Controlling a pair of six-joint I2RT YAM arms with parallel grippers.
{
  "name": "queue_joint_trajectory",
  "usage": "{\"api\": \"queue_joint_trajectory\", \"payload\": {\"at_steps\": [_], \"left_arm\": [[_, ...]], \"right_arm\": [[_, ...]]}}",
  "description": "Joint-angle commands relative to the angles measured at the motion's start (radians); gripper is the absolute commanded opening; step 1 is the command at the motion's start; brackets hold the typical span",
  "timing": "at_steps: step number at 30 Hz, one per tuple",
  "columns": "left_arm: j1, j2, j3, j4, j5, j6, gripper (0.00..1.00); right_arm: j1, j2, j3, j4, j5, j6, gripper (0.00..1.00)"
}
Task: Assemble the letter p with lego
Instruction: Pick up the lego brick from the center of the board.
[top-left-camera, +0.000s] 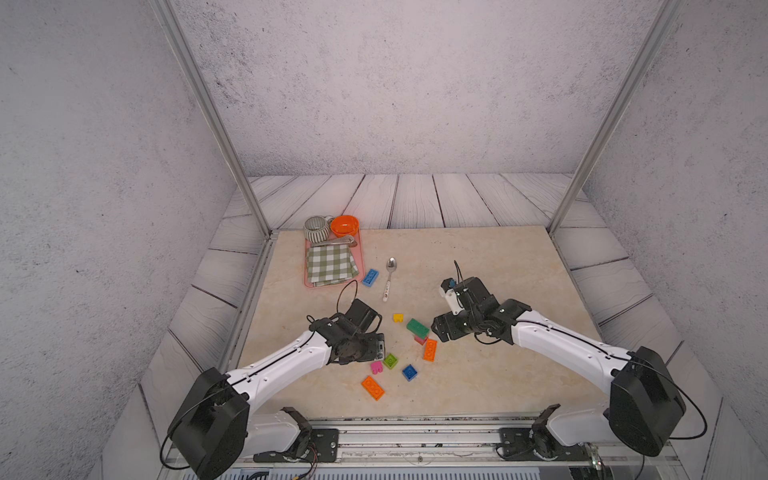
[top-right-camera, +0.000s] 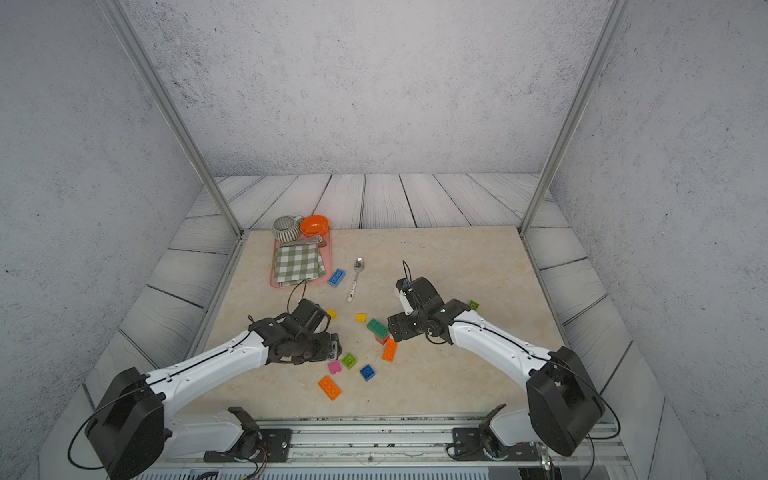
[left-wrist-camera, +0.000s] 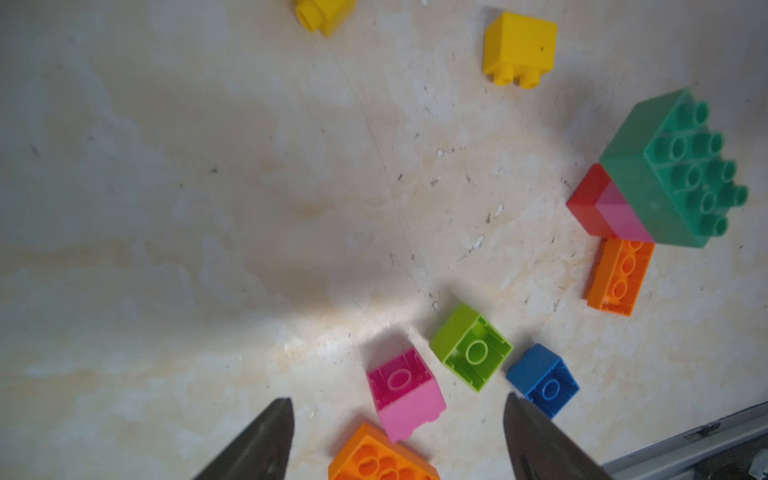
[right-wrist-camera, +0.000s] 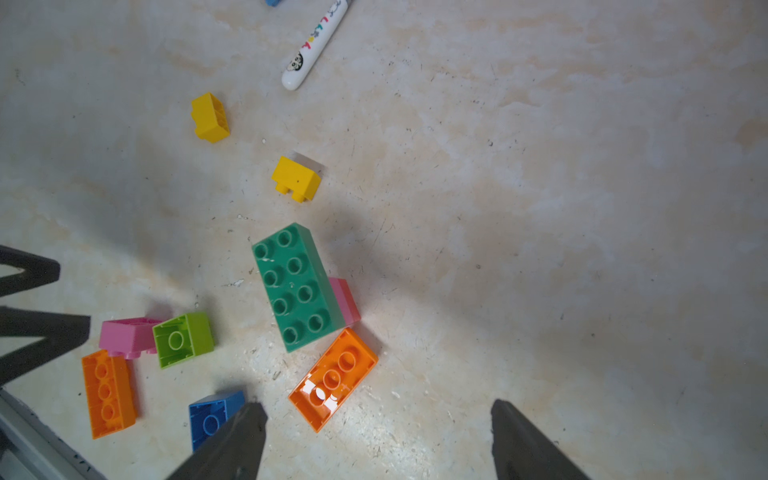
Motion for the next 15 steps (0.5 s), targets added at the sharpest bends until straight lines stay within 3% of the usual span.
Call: {"api": "queue_joint_trajectory", "payload": {"at_steps": [1, 4, 10, 15], "left_arm": [[-0.043, 0.005, 0.028, -0.084, -0.075, -0.089, 0.84], [-0.067, 0.026, 0.026, -0.068, -0.080, -0.138, 0.84], [-0.089, 0.112, 0.058, -0.035, -0.085, -0.183, 0.71], [-0.105, 0.193, 0.082, -0.032, -0.085, -0.211, 0.69]], "right_arm": [[-0.005, -0.027, -0.019, 0.014, -0.026, 0.011, 0.87], [-0.006, -0.035, -0.030, 0.029, -0.038, 0.011, 0.85], [-0.005, -0.044, -0.039, 0.038, -0.042, 0.007, 0.81], [-0.005, -0.053, -0.048, 0.038, -0.046, 0.001, 0.78]]}}
